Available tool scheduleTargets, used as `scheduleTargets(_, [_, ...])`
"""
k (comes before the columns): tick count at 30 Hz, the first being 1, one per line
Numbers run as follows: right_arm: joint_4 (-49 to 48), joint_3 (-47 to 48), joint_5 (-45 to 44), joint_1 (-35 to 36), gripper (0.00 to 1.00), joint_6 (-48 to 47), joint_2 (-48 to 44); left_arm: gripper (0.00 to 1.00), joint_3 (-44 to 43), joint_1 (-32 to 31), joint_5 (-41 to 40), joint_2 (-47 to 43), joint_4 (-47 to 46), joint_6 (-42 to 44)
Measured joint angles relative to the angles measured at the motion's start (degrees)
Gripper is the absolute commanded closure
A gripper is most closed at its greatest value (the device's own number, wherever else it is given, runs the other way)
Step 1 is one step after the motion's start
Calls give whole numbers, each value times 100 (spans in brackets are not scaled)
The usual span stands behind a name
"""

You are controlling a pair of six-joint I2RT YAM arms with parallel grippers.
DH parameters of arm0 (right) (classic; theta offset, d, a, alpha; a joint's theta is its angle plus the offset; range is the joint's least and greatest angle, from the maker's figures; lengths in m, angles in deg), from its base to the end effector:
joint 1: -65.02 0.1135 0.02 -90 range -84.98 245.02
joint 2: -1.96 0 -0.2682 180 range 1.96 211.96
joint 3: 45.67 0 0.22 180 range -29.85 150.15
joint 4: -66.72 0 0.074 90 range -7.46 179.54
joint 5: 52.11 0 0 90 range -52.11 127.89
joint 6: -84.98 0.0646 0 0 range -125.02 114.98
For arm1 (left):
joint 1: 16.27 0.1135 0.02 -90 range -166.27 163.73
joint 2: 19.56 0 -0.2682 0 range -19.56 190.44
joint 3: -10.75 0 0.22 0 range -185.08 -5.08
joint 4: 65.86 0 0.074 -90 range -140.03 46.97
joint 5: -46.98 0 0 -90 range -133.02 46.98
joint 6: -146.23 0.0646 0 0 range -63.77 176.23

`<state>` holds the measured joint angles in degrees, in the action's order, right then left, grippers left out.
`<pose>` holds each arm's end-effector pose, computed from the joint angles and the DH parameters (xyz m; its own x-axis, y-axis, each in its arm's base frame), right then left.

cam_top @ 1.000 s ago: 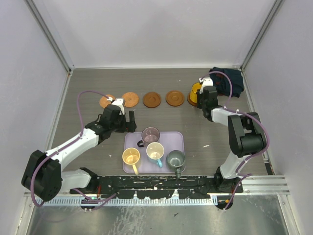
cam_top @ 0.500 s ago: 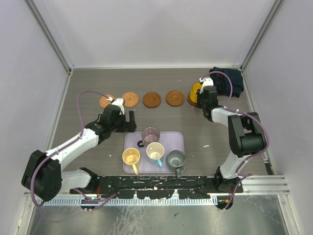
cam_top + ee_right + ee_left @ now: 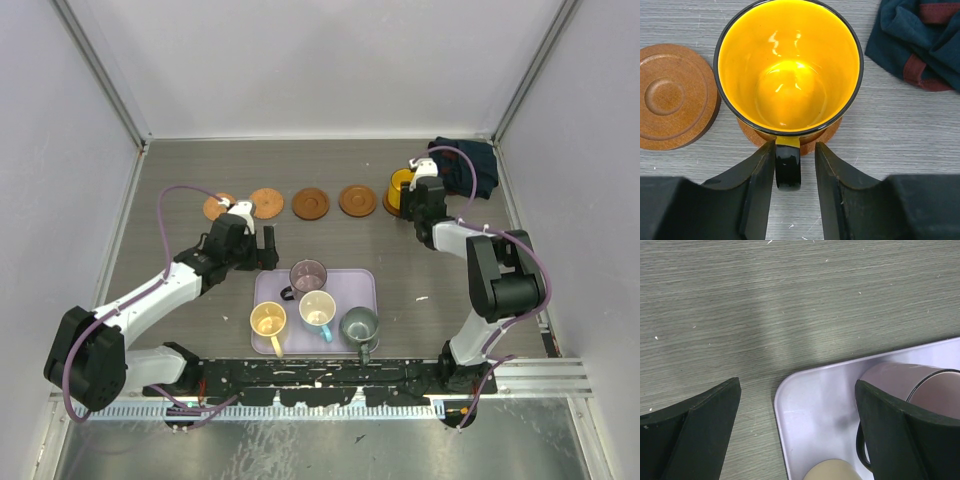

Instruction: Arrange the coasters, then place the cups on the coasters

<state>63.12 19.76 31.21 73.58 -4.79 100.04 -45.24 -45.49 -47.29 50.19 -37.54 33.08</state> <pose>0.3608 0.0467 0.1933 -0.4803 -0.0683 -0.8744 -0.0453 0.9976 -0.0530 0.2149 -0.1147 0.2200 -0.7102 -0.0520 -0.7021 0.1733 0.9537 -0.2459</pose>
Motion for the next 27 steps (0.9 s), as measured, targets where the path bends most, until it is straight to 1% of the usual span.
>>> scheduleTargets(4, [15,-98,-11,0,50,59,-116,2,0,0,-2,-2,4,2])
scheduleTargets(9, [79,-306,-66,35,45,221,-584,2,0,0,-2,-7,9,2])
scheduleTargets(16, [444,-750,-444,192,45,549,-1818,2,0,0,127,-79,13,116])
scheduleTargets(21, [968,-852,-857,581,45,831,-2651,2,50,-4,417,-315,7,308])
scheduleTargets(27, [1720,-841,-1152,1154,47,1154,-3167,2,328,-79,839,-863,33,492])
